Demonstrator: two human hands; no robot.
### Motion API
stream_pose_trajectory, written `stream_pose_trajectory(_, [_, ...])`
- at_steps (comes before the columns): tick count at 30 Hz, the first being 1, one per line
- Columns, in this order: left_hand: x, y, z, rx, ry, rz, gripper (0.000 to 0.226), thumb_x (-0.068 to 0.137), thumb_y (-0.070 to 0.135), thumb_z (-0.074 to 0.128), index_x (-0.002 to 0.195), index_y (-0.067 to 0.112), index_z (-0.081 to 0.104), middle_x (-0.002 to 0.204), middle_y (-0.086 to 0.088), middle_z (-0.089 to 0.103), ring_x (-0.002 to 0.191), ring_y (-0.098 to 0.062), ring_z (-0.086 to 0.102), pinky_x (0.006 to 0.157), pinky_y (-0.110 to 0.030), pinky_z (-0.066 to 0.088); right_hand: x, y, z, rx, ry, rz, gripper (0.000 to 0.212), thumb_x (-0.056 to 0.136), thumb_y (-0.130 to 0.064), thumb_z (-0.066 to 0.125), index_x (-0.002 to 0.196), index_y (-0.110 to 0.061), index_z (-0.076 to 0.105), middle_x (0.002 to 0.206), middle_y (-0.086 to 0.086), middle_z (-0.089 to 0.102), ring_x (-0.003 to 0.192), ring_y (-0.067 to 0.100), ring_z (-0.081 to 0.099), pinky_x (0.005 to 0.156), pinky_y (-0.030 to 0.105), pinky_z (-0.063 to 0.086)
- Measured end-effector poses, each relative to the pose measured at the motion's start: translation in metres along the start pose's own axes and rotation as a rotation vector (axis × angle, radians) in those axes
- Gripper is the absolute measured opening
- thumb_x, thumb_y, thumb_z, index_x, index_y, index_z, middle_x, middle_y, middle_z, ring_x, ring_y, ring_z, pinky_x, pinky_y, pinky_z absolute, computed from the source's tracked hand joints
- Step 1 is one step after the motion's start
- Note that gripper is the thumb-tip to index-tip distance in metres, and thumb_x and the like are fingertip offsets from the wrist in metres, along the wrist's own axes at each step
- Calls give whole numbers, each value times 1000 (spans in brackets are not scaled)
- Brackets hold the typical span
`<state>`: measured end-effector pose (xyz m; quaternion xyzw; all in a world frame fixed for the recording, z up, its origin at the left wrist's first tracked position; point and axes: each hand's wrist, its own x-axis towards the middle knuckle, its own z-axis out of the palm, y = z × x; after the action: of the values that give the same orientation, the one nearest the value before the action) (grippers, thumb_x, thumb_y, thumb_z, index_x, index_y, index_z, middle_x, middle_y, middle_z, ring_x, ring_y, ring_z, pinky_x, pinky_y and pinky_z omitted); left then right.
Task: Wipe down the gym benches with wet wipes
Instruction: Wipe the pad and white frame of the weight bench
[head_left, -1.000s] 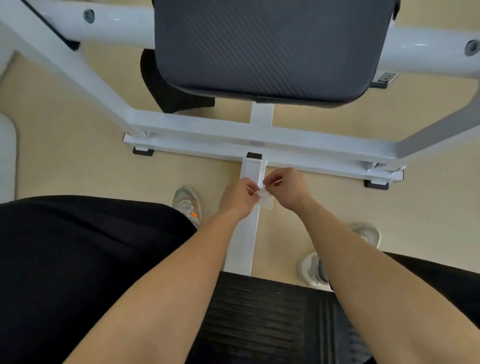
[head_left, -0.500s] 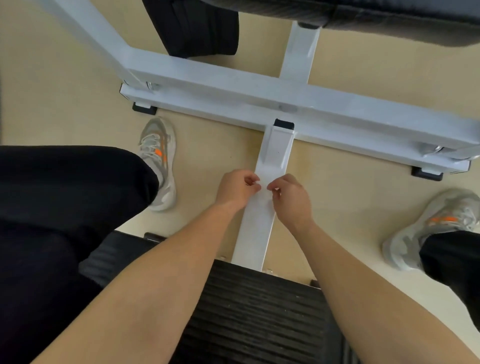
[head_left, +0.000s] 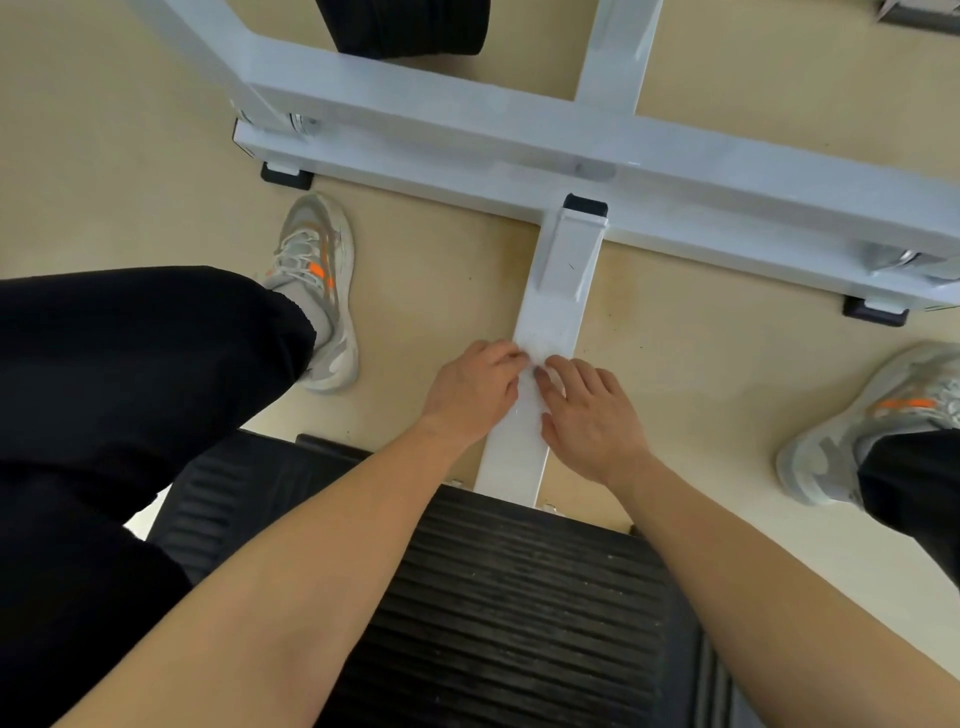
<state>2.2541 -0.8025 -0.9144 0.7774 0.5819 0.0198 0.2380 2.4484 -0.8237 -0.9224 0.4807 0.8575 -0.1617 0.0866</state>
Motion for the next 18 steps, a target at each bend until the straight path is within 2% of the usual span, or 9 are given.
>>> stream_pose_trajectory(3, [-8,-4,3,129,-24,81,42,92,18,63,133,10,63,141,-5,56,128,-24,52,96,-38,53,-7,4,7,-1,-27,-7,62,95,-33,52,148,-1,42,163,15,27,147,34,32,116,49,33])
stream_pose_trajectory(6, [-6,-3,2,183,-88,81,49,96,21,53,144,9,50,157,-6,40,143,-22,37,115,-38,38,-2,3,7,17,-82,-45,67,99,-36,40,155,-3,28,167,12,14,153,28,18,122,49,27])
stream_pose_trajectory(8, [-5,-1,3,174,-151,103,54,102,23,39,153,8,35,164,-5,26,151,-19,25,122,-36,25,0,3,8,34,-134,-80,70,99,-40,32,159,-7,17,167,10,11,154,24,14,124,46,21])
stream_pose_trajectory(12, [-3,-10,3,148,-291,155,61,106,23,31,160,10,4,168,-2,-3,155,-13,-2,125,-26,0,3,15,8,32,-170,-70,72,100,-44,27,161,-11,4,168,6,2,155,20,5,126,44,13])
stream_pose_trajectory(15, [1,-19,-1,267,-367,228,64,108,29,24,157,13,-13,166,-2,-17,153,-13,-14,125,-31,-4,7,26,9,-28,-194,-99,74,101,-49,24,161,-11,3,168,6,0,156,20,2,125,45,11])
stream_pose_trajectory(18, [12,-24,-9,379,-415,268,65,107,34,19,155,13,-19,164,-2,-24,152,-14,-20,126,-35,-5,13,34,8,-65,-217,-130,77,100,-53,21,160,-11,-2,168,6,-5,156,21,-2,126,45,9])
